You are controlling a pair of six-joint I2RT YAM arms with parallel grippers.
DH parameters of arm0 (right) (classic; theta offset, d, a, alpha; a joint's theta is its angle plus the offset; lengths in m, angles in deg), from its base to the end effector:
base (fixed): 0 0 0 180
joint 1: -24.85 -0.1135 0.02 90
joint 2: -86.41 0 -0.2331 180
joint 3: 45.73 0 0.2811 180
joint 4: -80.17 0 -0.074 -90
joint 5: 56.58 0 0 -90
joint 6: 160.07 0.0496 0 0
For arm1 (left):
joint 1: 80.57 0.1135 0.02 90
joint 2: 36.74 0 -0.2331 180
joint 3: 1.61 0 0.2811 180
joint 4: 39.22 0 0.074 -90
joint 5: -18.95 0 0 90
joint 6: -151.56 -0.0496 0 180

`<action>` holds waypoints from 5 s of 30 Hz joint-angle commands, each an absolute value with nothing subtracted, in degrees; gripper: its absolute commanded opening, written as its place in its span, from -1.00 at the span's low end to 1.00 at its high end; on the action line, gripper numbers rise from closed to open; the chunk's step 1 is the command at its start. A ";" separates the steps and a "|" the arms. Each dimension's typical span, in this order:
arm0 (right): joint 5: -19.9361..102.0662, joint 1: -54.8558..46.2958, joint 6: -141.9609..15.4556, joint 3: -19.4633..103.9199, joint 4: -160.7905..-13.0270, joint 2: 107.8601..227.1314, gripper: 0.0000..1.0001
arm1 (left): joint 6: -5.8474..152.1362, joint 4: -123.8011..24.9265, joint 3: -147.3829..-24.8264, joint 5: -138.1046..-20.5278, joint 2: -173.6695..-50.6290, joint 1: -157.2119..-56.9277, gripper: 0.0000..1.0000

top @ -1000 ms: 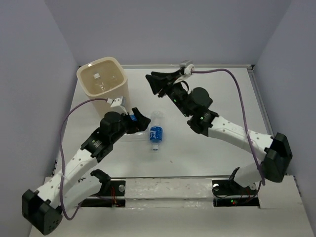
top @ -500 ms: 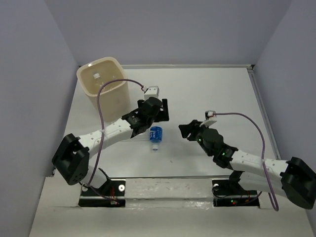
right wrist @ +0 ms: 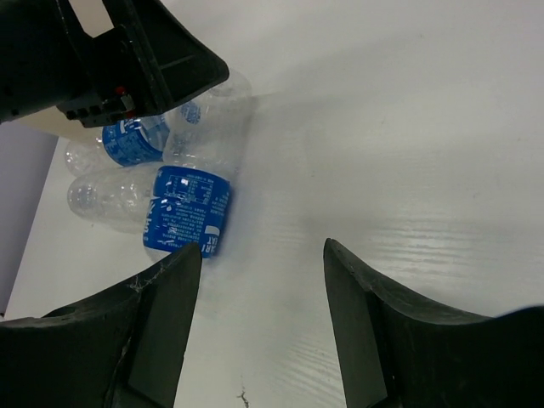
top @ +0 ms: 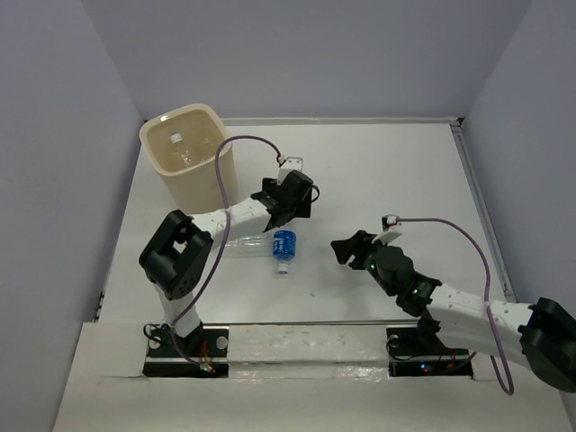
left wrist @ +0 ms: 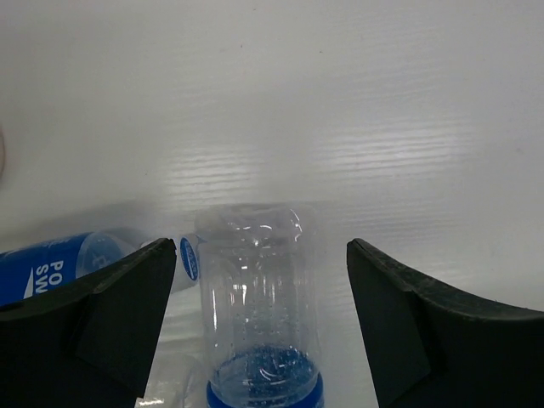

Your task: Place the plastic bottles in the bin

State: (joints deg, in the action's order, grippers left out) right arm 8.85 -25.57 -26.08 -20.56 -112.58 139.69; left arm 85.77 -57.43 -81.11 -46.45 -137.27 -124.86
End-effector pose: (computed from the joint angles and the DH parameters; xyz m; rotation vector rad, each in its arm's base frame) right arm 0.1710 0.1745 0.1364 0.2037 1.8721 0.7644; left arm 0.3131 -0.2766 0.1665 0.1579 2.1842 -0.1890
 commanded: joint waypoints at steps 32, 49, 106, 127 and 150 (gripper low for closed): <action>14.43 -25.60 -30.51 -17.76 -100.25 126.67 0.36 | 85.56 -49.52 -86.79 -56.99 -125.80 -123.55 -0.20; 24.98 -32.27 -36.22 -14.42 -109.83 138.62 0.37 | 83.19 -55.40 -111.99 -50.32 -114.78 -96.50 -0.10; 40.63 -38.87 -78.41 45.59 -79.96 189.41 0.73 | 88.37 -49.40 -70.29 -63.91 -76.58 -90.59 0.98; 37.91 -39.40 -87.73 78.04 -61.49 217.36 0.97 | 86.44 -69.20 -54.09 -55.24 -42.37 -94.28 0.98; 36.24 -44.67 -79.29 94.12 -63.86 227.39 0.62 | 87.40 -69.73 -53.66 -50.58 -35.34 -102.54 0.98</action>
State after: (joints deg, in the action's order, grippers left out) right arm 36.71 -45.17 -81.75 89.62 -61.33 226.86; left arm 87.24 -71.18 -53.53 -51.48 -37.56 -101.65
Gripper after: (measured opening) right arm 0.835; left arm 0.989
